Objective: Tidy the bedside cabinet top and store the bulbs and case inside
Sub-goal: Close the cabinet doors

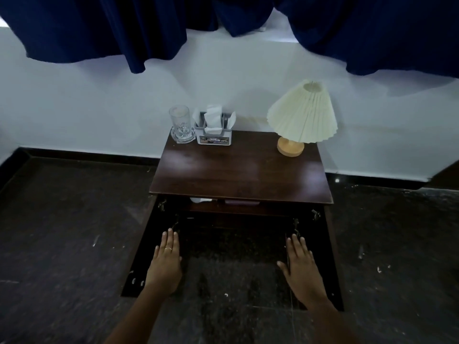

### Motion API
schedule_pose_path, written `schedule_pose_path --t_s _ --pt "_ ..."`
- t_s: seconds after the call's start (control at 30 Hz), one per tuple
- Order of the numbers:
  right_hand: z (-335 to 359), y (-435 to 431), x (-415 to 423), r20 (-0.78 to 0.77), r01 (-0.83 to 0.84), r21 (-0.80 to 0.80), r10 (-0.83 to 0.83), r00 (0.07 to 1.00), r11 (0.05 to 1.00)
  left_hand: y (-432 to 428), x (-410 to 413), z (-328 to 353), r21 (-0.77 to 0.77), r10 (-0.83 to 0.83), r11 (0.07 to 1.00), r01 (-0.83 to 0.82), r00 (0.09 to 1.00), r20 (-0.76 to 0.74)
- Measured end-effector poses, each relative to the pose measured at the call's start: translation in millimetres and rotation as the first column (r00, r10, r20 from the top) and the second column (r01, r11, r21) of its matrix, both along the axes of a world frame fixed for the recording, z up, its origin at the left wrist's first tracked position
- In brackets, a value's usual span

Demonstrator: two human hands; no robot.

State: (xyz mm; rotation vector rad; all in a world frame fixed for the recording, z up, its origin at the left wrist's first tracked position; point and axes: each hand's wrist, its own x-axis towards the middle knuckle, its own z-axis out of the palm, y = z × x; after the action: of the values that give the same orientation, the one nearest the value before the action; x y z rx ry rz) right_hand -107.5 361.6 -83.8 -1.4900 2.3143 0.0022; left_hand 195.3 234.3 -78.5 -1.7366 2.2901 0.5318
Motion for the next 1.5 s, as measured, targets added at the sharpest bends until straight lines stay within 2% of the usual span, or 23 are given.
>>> schedule_pose_path --t_s 0.27,0.4,0.47,0.53,0.77,0.97,1.1,1.27,1.4,1.5 --pt "-26.4 40.7 -18.6 -0.166 0.1 0.102 -0.082 0.983 0.99 4.5 40.7 -27.7 -0.096 0.139 0.988 -0.121 0.967 0.212" --pt "-29.0 57.5 -22.4 -0.179 0.276 0.015 -0.269 0.946 0.961 6.4 53.2 -29.7 -0.002 0.322 0.946 -0.325 0.937 0.136" --pt "-29.4 61.4 -23.0 -0.129 0.368 -0.005 -0.366 0.922 0.93 6.2 54.8 -28.8 0.052 0.379 0.922 -0.385 0.921 0.092" --pt "-30.3 63.2 -24.5 -0.06 0.441 -0.001 -0.44 0.896 0.898 4.6 55.5 -27.3 0.044 0.374 0.925 -0.378 0.923 0.089" --pt "-29.8 66.2 -38.7 0.032 0.538 -0.076 -0.538 0.843 0.839 0.0 54.1 -12.7 -0.043 0.43 0.903 -0.428 0.901 0.055" --pt "-26.8 57.9 -28.8 0.174 0.616 -0.117 -0.595 0.785 0.779 -2.2 50.6 -10.3 -0.032 0.451 0.892 -0.451 0.892 0.012" --pt "-25.7 45.2 -13.4 0.24 0.657 -0.102 -0.622 0.745 0.747 0.2 33.7 -7.8 0.028 0.486 0.874 -0.485 0.871 -0.079" --pt "-28.2 29.7 5.0 0.337 0.742 0.003 -0.7 0.63 0.67 -1.5 17.4 -6.9 0.186 0.599 0.795 -0.578 0.796 -0.089" --pt "-32.5 15.9 11.7 0.354 0.742 0.077 -0.714 0.604 0.666 2.1 13.9 -13.0 0.281 0.617 0.768 -0.575 0.783 -0.081" --pt "-34.8 7.9 12.7 0.409 0.746 0.102 -0.712 0.571 0.658 9.0 10.9 -20.6 0.298 0.648 0.743 -0.599 0.756 -0.098"
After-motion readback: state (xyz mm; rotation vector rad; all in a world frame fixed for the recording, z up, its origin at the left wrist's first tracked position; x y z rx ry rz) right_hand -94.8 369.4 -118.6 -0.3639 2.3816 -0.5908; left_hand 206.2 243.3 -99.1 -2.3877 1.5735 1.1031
